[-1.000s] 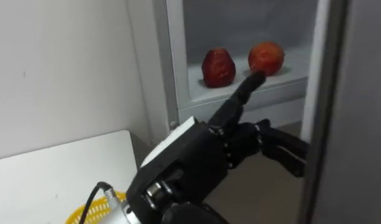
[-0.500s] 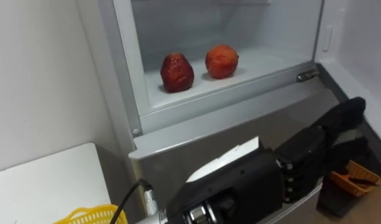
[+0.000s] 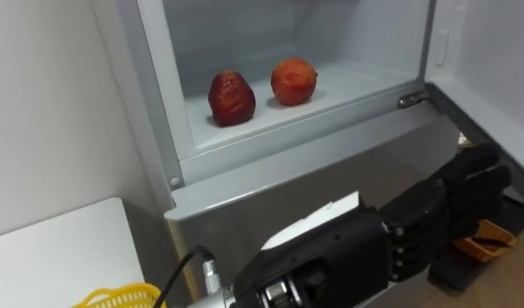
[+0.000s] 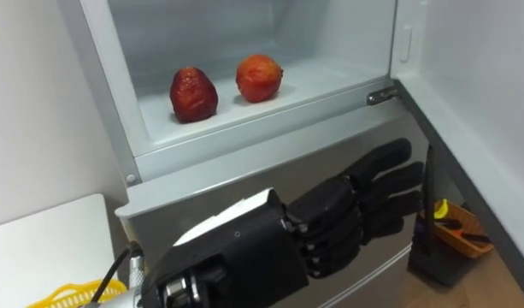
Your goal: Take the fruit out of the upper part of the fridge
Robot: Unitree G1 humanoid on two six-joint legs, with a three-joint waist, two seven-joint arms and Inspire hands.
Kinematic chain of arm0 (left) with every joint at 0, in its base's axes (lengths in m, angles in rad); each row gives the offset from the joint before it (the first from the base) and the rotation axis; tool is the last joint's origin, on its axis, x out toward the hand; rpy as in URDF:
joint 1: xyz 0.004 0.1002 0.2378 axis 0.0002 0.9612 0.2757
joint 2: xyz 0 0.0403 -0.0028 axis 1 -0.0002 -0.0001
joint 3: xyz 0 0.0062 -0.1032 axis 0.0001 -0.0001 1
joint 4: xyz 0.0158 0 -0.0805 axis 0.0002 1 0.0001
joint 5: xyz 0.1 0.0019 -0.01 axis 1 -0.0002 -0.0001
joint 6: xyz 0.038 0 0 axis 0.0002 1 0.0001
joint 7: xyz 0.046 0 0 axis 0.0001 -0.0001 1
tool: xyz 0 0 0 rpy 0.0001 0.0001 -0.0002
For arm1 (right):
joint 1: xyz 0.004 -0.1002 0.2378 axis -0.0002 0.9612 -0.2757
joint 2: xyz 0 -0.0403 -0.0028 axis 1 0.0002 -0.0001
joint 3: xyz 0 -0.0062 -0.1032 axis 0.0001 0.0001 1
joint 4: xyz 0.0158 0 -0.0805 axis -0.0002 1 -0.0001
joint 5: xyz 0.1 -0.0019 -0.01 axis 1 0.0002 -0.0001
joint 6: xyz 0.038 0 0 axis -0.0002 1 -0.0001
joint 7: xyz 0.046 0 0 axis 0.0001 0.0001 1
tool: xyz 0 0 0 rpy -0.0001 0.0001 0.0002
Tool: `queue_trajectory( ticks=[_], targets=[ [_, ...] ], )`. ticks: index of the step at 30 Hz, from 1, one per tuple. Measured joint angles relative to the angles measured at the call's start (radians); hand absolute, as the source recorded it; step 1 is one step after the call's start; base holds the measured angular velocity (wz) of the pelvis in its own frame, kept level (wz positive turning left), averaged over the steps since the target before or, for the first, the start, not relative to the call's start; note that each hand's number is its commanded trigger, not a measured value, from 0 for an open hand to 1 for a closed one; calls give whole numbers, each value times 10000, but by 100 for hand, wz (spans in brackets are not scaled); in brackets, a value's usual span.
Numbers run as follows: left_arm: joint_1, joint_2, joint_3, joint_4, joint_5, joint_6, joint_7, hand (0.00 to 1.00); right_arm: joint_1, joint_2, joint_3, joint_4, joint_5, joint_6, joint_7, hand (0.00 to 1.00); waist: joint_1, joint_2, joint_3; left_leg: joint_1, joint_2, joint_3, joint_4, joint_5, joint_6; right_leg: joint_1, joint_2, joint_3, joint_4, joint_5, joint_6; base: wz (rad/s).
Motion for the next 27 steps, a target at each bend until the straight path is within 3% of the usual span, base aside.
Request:
queue_trajectory(
  ticks=[16, 21, 24, 27],
  targets=[
    [-16, -141, 51, -42, -2, -6, 15, 0, -42, -13, 9, -109, 158, -148, -40, 0, 215, 31, -28, -13, 3, -24, -6, 0, 0, -128, 0, -6, 36, 9, -2, 0],
    [-850, -241, 47, -40, -4, -5, 13, 0, -37, -23, 11, -96, 289, -125, -20, 0, 201, 25, -30, -9, 2, -25, -6, 0, 0, -129, 0, 6, 34, 11, 0, 0],
    [-1349, -451, -144, -35, -9, -10, 0, 0, -67, -23, 12, -13, 294, -132, 12, 0, 94, 26, -29, -1, 2, -25, -6, 0, 0, -105, 4, 2, 11, 17, -4, 0],
    [-1491, -885, -664, -23, 0, -10, -19, 0, -116, -24, 8, -13, 286, -146, -17, 0, -89, 26, -29, -26, 0, -22, 0, 0, -1, -120, 4, 9, 1, 16, -4, -1]
  ],
)
